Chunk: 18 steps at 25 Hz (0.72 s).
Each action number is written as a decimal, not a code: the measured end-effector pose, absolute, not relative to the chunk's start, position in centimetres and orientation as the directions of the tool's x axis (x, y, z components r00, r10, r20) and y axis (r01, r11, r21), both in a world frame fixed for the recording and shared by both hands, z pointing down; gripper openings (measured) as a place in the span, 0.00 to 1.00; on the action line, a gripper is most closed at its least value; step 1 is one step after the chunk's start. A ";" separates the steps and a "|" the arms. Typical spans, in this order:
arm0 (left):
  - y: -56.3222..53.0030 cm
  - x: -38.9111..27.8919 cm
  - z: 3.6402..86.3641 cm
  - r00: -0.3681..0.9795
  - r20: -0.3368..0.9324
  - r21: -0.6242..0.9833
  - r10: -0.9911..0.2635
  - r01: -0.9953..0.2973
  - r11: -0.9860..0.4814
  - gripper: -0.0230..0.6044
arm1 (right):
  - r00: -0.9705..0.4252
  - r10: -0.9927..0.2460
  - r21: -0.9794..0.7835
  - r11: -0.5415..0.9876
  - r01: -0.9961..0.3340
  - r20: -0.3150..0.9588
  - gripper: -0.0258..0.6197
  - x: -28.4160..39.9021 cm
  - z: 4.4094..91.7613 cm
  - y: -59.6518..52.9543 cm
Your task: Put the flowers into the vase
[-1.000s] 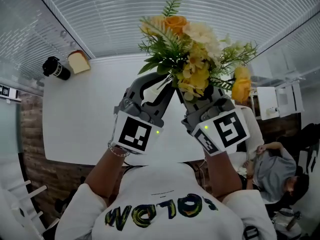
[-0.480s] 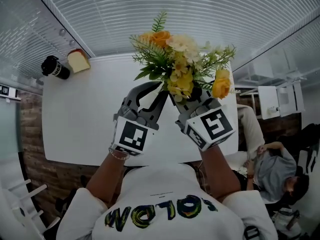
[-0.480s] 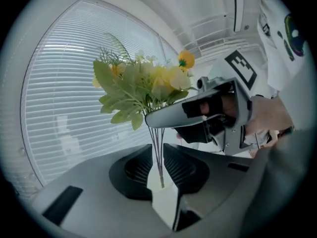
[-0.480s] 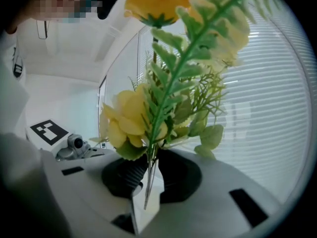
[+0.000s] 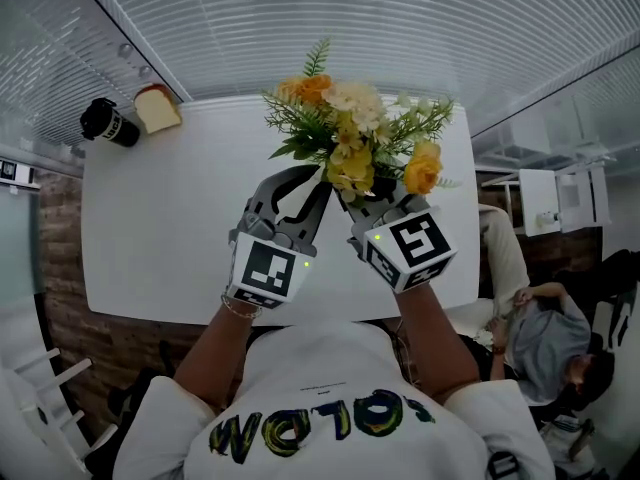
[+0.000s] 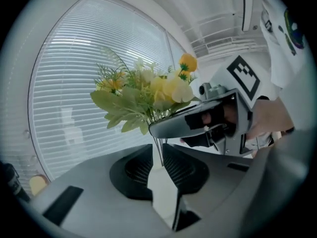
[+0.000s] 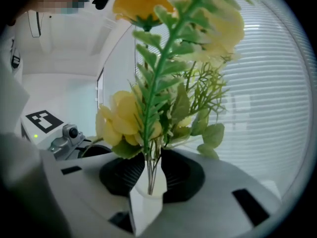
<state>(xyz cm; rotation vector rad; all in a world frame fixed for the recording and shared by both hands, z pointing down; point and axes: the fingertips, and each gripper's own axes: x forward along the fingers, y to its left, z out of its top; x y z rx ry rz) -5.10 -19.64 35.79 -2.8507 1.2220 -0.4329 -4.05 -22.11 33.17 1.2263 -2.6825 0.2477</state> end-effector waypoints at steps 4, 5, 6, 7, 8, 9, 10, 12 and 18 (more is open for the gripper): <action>-19.7 -5.3 36.5 0.653 0.256 -0.099 -0.713 -0.716 -0.691 0.16 | -0.637 -0.728 -0.069 0.643 -0.762 0.254 0.27 -4.0 34.2 -22.3; -19.8 -5.3 36.6 0.652 0.257 -0.094 -0.713 -0.718 -0.690 0.16 | -0.637 -0.727 -0.069 0.644 -0.762 0.257 0.29 -4.0 34.3 -22.3; -19.7 -5.4 36.7 0.651 0.258 -0.091 -0.714 -0.719 -0.689 0.16 | -0.637 -0.725 -0.070 0.644 -0.762 0.259 0.31 -4.0 34.4 -22.4; -19.7 -5.3 36.7 0.650 0.259 -0.089 -0.714 -0.720 -0.688 0.16 | -0.639 -0.723 -0.074 0.645 -0.760 0.261 0.34 -4.0 34.4 -22.3; -19.6 -5.3 36.8 0.649 0.260 -0.088 -0.715 -0.721 -0.687 0.16 | -0.642 -0.719 -0.079 0.648 -0.758 0.264 0.37 -3.9 34.5 -22.3; -19.5 -5.1 36.8 0.648 0.261 -0.088 -0.716 -0.722 -0.686 0.16 | -0.646 -0.715 -0.083 0.651 -0.755 0.269 0.40 -3.9 34.5 -22.1; -19.4 -5.1 36.8 0.647 0.262 -0.087 -0.716 -0.723 -0.685 0.16 | -0.648 -0.711 -0.085 0.653 -0.752 0.273 0.42 -3.8 34.6 -22.0; -19.2 -5.1 36.8 0.646 0.264 -0.086 -0.716 -0.724 -0.685 0.16 | -0.648 -0.708 -0.092 0.652 -0.752 0.280 0.45 -3.8 34.8 -21.9; -19.1 -6.0 37.5 0.642 0.272 -0.078 -0.717 -0.728 -0.682 0.16 | -0.660 -0.686 -0.164 0.645 -0.747 0.306 0.56 -4.3 35.9 -21.9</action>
